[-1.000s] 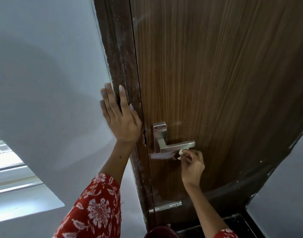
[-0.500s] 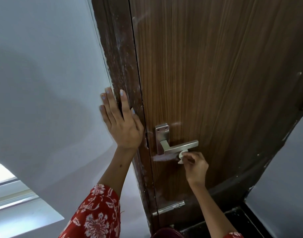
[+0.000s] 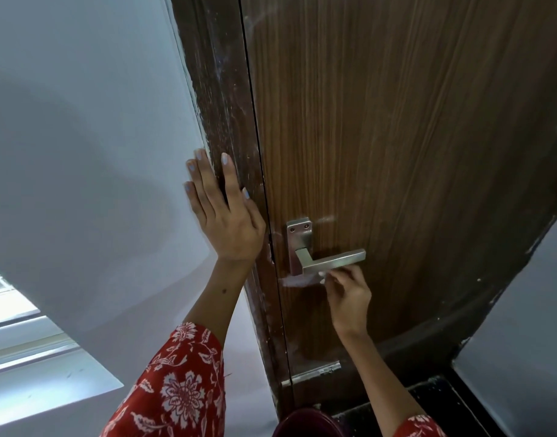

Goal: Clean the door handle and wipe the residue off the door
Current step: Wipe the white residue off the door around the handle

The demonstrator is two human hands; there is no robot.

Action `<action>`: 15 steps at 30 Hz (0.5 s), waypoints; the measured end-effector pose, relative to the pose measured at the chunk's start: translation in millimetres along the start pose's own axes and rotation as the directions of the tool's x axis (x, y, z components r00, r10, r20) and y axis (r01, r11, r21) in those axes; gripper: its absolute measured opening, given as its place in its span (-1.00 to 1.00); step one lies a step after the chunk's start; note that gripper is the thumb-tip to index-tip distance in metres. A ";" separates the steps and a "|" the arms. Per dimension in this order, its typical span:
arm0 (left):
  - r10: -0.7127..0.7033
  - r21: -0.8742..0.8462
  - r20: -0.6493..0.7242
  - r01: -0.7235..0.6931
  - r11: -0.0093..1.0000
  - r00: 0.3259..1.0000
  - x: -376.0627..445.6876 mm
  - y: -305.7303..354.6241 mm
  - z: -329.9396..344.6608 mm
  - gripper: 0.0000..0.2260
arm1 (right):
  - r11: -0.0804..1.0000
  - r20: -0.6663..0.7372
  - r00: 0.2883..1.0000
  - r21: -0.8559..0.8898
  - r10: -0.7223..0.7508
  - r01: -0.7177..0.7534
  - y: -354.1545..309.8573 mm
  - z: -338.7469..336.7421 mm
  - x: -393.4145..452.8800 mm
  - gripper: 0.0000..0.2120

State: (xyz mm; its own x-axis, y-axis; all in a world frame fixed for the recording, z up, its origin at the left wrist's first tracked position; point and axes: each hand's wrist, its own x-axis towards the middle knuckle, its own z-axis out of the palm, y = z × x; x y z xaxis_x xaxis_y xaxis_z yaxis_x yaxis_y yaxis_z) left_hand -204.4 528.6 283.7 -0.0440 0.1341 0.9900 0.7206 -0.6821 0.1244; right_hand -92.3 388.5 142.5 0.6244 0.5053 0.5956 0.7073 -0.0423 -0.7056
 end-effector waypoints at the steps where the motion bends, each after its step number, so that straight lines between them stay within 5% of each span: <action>1: 0.001 0.001 -0.001 -0.001 1.000 1.000 -0.4 0.0 0.2 -0.58 | 0.999 0.024 0.999 -0.009 -0.039 0.039 2.5 -0.7 -1.0 -0.83; 5: -0.003 -0.005 -0.009 0.003 1.000 1.000 -0.5 -0.2 1.0 -0.59 | 0.996 -0.100 0.991 0.000 0.086 -0.086 3.2 1.0 1.3 -0.80; 10: -0.004 -0.013 -0.007 0.004 1.000 1.000 -1.6 -0.4 1.1 -0.59 | 0.981 0.062 0.980 -0.038 -0.189 0.192 -1.1 12.1 -13.3 -0.78; 13: -0.014 -0.020 -0.013 0.013 1.000 1.000 -0.5 0.0 0.9 -0.59 | 1.000 -0.032 0.999 0.018 0.023 -0.022 0.7 14.0 -11.5 -0.79; 15: -0.018 -0.028 -0.019 0.017 0.999 1.000 -0.1 0.9 0.0 -0.59 | 0.999 -0.067 0.997 0.027 0.033 -0.031 -6.8 19.5 -12.4 -0.79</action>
State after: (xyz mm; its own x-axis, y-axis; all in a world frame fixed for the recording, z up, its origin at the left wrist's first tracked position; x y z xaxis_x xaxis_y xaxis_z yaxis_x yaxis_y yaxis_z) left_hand -203.7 528.0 283.7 -0.0702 0.1323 0.9887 0.7001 -0.6995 0.1433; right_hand -111.3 399.3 132.4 0.6685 0.4444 0.5964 0.6781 -0.0349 -0.7341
